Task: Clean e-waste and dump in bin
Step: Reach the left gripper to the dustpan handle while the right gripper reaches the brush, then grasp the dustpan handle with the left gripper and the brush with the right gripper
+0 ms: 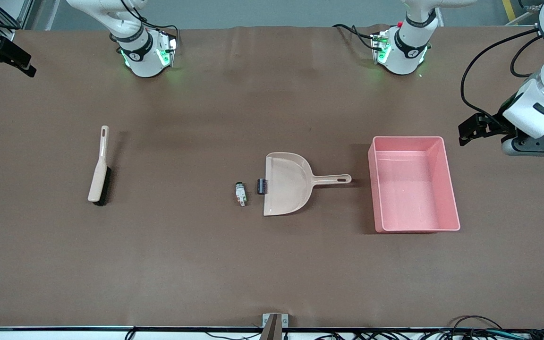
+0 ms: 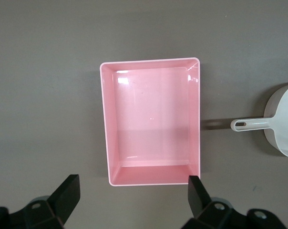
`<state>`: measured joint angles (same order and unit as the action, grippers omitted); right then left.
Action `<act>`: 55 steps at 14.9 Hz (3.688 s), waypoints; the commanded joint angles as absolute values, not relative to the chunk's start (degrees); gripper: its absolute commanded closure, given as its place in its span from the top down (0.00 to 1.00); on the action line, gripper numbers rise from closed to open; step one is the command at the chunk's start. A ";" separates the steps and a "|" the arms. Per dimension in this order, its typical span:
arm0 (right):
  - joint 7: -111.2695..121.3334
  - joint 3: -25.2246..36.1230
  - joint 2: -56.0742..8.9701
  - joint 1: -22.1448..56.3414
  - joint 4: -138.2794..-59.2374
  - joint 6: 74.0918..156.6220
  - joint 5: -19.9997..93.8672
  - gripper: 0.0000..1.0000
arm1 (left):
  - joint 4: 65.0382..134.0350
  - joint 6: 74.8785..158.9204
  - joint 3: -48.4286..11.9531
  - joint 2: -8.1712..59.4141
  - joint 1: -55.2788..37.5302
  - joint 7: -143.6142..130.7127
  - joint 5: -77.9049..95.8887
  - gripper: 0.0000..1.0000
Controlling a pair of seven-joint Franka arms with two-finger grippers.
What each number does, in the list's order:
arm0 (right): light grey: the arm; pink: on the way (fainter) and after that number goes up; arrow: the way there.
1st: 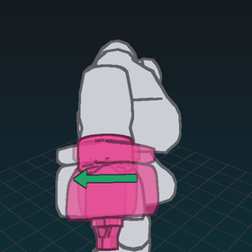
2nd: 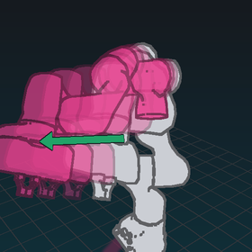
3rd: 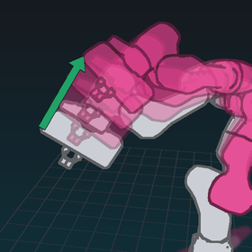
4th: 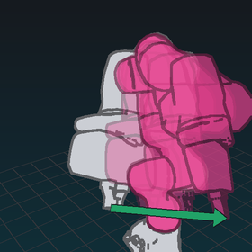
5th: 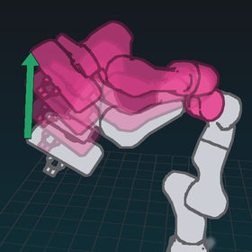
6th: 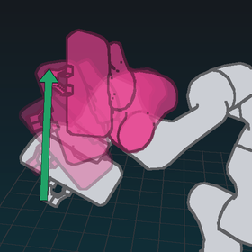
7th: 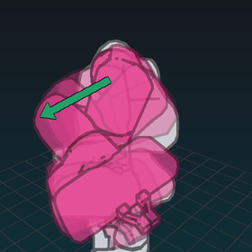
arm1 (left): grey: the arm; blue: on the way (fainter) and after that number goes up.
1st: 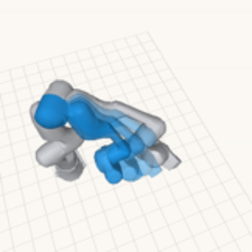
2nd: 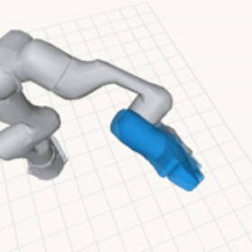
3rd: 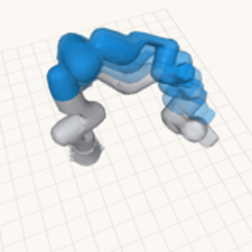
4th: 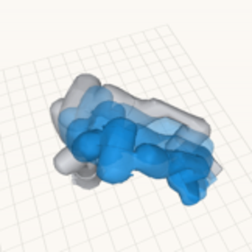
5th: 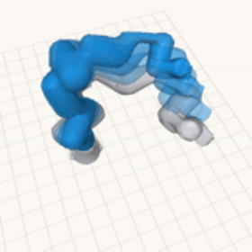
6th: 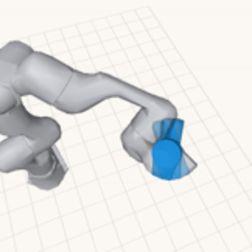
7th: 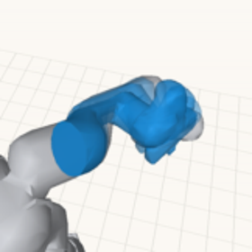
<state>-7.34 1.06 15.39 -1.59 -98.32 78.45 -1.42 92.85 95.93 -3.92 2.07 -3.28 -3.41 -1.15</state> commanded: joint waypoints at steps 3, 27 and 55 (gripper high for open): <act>-7.56 0.97 16.08 -1.58 -98.53 78.05 -1.67 1.00 | 91.58 95.98 -3.96 2.64 -3.43 -3.78 -2.29 1.00; 3.16 1.49 8.88 -5.00 -131.65 116.00 -1.14 1.00 | 88.95 105.91 -18.19 21.18 -14.77 15.72 -11.78 1.00; 13.71 1.41 -5.45 -11.34 -148.36 149.41 -0.97 0.95 | 89.65 112.32 -20.57 34.44 -19.95 44.12 -22.15 0.85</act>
<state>12.31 2.02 -6.34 -9.85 -148.23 149.51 -1.32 90.12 111.62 -20.18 33.50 -20.44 43.63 -21.17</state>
